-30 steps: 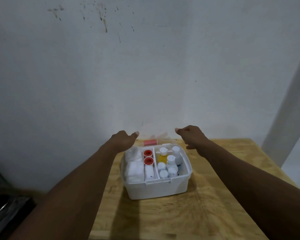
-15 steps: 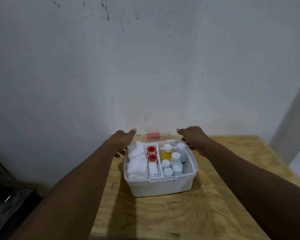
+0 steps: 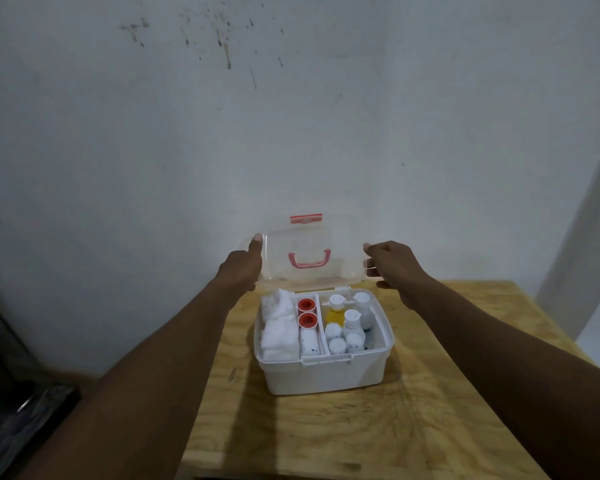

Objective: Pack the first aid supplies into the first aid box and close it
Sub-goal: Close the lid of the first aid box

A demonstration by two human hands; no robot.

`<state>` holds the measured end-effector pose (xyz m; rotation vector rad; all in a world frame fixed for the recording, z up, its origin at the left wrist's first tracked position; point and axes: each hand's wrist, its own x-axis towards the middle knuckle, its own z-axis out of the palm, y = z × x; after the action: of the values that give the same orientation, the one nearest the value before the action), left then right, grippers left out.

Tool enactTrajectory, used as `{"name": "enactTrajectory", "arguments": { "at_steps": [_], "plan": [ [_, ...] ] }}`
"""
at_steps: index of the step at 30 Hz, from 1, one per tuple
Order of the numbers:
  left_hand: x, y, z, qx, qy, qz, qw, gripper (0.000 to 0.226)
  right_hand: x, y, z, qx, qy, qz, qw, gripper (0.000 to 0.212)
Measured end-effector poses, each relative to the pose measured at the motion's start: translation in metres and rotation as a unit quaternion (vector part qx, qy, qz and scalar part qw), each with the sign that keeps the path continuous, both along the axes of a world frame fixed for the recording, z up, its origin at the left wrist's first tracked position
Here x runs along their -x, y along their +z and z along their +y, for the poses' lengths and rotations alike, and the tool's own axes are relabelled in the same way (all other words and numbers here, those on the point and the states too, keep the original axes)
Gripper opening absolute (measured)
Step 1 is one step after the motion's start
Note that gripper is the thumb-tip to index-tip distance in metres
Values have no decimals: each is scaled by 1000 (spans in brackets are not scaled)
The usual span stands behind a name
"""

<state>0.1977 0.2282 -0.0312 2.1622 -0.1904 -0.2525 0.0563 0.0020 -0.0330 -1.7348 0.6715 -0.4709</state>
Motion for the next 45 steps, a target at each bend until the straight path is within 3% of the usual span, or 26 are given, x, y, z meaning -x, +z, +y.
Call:
{"name": "enactTrajectory", "arguments": {
  "at_steps": [8, 13, 20, 23, 27, 31, 36, 45],
  "plan": [
    [21, 18, 25, 71, -12, 14, 997, 97, 22, 15, 9, -59, -6, 7, 998, 49],
    [37, 17, 44, 89, -16, 18, 996, 90, 40, 13, 13, -31, 8, 10, 999, 57],
    [59, -1, 54, 20, -68, 30, 997, 71, 59, -8, 18, 97, 38, 55, 993, 45],
    [60, -7, 50, 2, -74, 11, 997, 54, 63, -14, 23, 180, 42, 67, 980, 35],
    [58, -13, 43, -40, -80, -30, 996, 42, 60, -19, 33, 252, 47, 89, 963, 37],
    [66, -25, 31, -79, -84, -87, 990, 51, 54, -20, 41, 338, 44, 90, 936, 37],
    [77, -32, 17, -60, -98, -167, 979, 56, 49, -19, 60, 451, 69, 58, 888, 49],
    [80, -51, 17, -83, -149, -185, 968, 56, 45, -36, 67, 495, 116, 86, 857, 56]
  ]
}}
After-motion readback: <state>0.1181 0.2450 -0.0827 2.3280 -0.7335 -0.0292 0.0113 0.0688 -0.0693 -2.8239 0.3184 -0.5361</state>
